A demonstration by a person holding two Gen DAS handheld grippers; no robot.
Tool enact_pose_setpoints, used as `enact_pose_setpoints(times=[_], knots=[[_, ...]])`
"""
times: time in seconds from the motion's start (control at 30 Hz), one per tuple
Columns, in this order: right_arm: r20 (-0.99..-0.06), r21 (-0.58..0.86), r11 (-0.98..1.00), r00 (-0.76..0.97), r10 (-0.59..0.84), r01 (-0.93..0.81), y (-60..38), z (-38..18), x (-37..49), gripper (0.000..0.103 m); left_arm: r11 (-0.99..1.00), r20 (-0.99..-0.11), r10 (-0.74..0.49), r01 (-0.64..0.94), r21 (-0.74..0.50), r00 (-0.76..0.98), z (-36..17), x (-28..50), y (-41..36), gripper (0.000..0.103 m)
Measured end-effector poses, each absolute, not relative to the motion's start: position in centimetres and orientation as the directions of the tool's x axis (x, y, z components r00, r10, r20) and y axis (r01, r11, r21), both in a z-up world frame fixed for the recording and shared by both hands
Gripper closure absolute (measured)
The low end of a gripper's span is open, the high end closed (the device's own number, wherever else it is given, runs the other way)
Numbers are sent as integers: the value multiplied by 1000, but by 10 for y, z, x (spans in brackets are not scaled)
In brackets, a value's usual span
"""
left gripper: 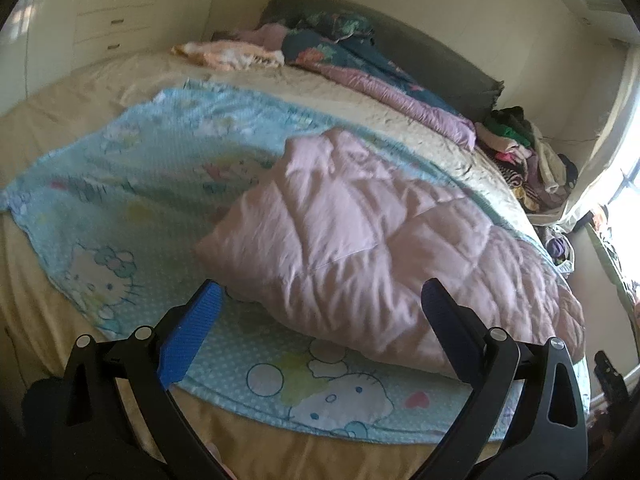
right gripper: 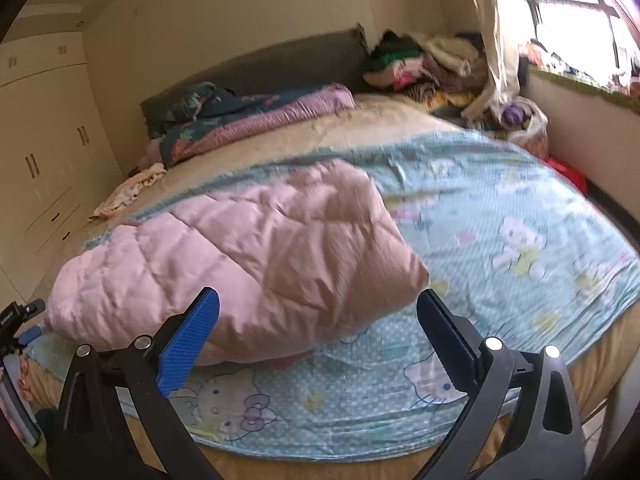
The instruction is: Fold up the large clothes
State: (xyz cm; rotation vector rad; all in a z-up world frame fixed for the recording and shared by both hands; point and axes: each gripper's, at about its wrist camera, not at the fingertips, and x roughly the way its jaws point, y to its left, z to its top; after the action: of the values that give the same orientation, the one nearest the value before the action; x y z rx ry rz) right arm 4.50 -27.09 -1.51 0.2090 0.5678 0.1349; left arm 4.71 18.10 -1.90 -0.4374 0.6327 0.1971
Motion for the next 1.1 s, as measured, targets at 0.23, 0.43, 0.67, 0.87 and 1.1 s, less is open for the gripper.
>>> enact_pose_setpoints(times=[0.23,0.43,0.67,0.87,1.1], knots=[[-441,161,976,874,201,-143,-252,20,6,4,931,-557,29,-225,-288,830,13,25,153,9],[-399,121,974,889,225,-192,-234,41,-15,4,950,-530,1,-167,-264,848,24,11,133,9],[-375,87,963,887,267,-254,-211,53,-33,4,967,-526,-40,-100,-235,850,24,1,110,9],[-394,47,956,874,285,-291,-191,46,-49,4,974,-527,-70,-56,-220,847,18,-7,92,9],[-411,46,949,860,302,-311,-176,31,-58,4,975,-526,-109,-12,-221,843,8,-12,73,9]])
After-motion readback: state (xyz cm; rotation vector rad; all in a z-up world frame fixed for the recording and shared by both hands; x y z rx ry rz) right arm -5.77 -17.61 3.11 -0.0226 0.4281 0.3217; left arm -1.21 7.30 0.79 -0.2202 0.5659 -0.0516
